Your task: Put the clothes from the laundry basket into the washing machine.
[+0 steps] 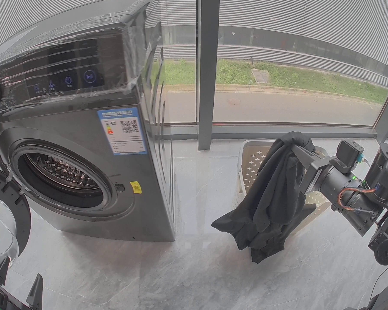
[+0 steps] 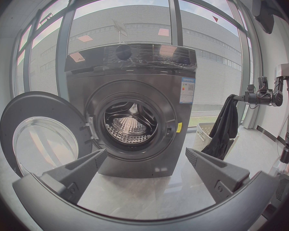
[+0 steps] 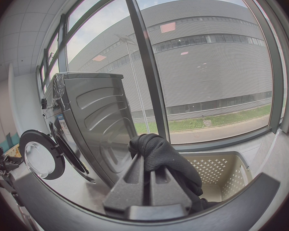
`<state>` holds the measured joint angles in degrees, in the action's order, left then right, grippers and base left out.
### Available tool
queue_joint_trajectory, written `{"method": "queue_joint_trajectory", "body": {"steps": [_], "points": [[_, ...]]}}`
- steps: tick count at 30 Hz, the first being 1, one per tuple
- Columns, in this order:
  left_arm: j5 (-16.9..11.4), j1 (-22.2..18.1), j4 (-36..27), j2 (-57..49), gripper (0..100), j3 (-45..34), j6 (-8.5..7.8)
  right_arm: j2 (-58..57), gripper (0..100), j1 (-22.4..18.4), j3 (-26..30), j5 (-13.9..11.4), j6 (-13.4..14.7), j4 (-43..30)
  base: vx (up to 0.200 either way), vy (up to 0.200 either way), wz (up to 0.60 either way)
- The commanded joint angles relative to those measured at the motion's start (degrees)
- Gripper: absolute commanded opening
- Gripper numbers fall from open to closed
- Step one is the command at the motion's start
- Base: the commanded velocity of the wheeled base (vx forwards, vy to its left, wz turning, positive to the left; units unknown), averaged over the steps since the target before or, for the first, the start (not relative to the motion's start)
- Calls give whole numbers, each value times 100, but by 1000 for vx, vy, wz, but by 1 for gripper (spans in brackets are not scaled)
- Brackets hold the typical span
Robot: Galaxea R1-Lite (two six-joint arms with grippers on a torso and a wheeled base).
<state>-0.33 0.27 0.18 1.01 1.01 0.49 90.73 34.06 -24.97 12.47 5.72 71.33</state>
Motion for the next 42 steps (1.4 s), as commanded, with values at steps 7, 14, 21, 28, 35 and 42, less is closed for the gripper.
{"method": "queue_joint_trajectory", "body": {"steps": [7, 14, 21, 28, 35, 42], "points": [[-2, 0, -1, -101, 100, -84, 4, 32, 0, 13, 27, 1, 0, 4, -86, 0, 0], [-2, 0, -1, -101, 100, -84, 4, 32, 0, 13, 36, 1, 0, 4, -200, 0, 0], [-2, 0, -1, -101, 100, -84, 13, 41, 0, 13, 44, 1, 0, 4, -200, 0, 0], [-2, 0, -1, -101, 100, -84, 4, 41, 0, 13, 80, -8, 0, 4, -29, 0, 0], [-2, 0, -1, -101, 100, -84, 4, 41, 0, 13, 80, -8, 0, 4, 0, 200, 0], [-2, 0, -1, -101, 100, -84, 4, 41, 0, 13, 80, -8, 0, 4, 0, 200, 0]]}}
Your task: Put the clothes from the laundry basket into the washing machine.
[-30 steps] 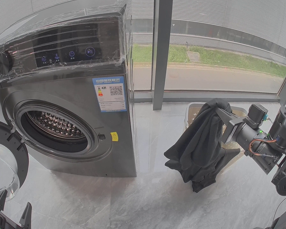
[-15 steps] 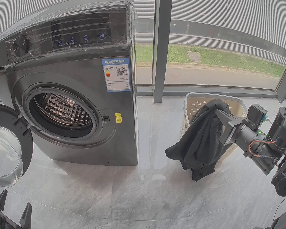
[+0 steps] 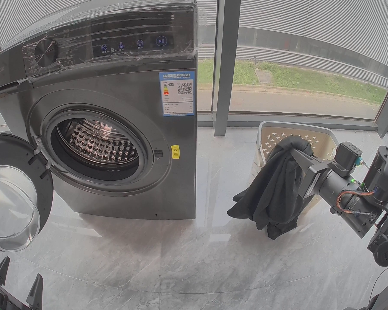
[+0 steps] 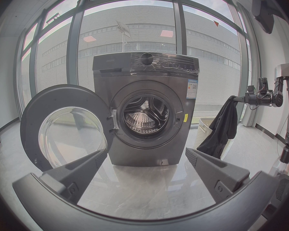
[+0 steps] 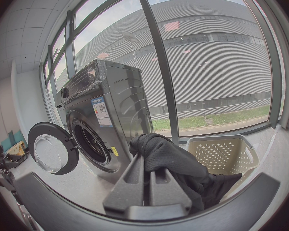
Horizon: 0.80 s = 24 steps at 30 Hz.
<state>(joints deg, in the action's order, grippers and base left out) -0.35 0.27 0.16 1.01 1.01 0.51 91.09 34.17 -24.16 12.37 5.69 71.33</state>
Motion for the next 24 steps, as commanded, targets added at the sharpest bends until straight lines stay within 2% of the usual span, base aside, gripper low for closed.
{"method": "queue_joint_trajectory", "body": {"steps": [1, 24], "points": [[0, 0, 2, -101, 100, -84, 2, 5, 0, 2, -1, 2, 2, 4, 0, 200, 0], [0, 0, 2, -101, 100, -84, 2, 5, 0, 178, 61, -42, 2, 4, 0, 200, 0]]}}
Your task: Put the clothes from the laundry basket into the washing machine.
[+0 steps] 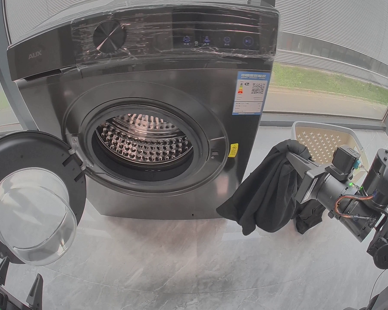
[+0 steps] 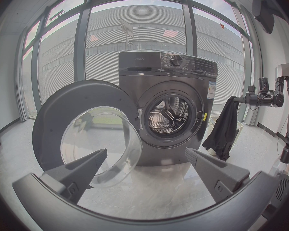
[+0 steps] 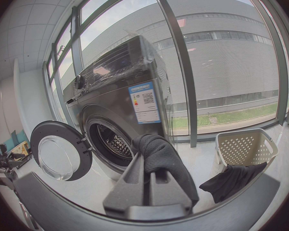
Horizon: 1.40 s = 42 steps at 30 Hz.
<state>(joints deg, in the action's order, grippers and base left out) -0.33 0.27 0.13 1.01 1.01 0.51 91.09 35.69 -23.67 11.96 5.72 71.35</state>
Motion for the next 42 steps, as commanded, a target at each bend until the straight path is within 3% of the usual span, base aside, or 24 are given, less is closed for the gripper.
{"method": "queue_joint_trajectory", "body": {"steps": [1, 4, 42], "points": [[-2, 0, 4, -101, 100, -84, 2, 5, 0, 34, 12, -1, 0, 2, 0, 200, 0], [-2, 0, 4, -101, 100, -84, 2, 5, 0, 25, 30, -1, 0, 2, 0, 200, 0], [-2, 0, 4, -101, 100, -84, 2, 41, 0, 25, 153, -1, 0, 2, 0, 11, 0]]}}
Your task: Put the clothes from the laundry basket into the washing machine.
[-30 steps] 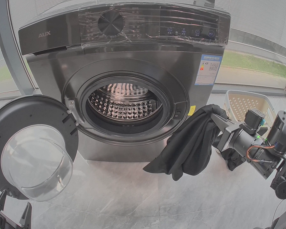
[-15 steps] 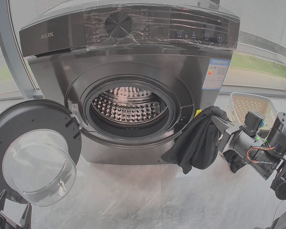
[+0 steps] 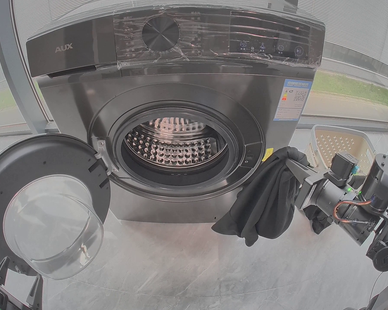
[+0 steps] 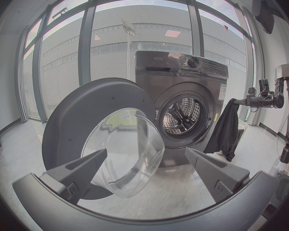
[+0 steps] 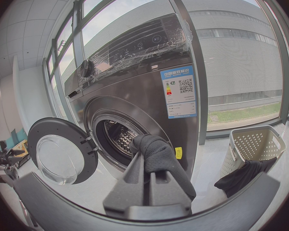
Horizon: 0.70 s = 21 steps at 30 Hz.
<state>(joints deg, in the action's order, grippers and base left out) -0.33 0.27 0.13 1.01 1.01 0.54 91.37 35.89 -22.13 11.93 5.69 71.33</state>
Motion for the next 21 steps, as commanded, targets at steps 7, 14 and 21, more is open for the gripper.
{"method": "queue_joint_trajectory", "body": {"steps": [7, 14, 21], "points": [[-2, 0, 4, -101, 100, -84, -1, 21, 0, 6, 15, 2, 2, -5, 0, 200, 0], [-2, 0, 4, -101, 100, -84, -27, 92, 0, 15, 112, -7, 2, 4, 0, 0, 0], [50, -27, 13, -101, 100, -92, -133, 276, 0, 305, 33, 2, 37, 4, 0, 0, 0]]}}
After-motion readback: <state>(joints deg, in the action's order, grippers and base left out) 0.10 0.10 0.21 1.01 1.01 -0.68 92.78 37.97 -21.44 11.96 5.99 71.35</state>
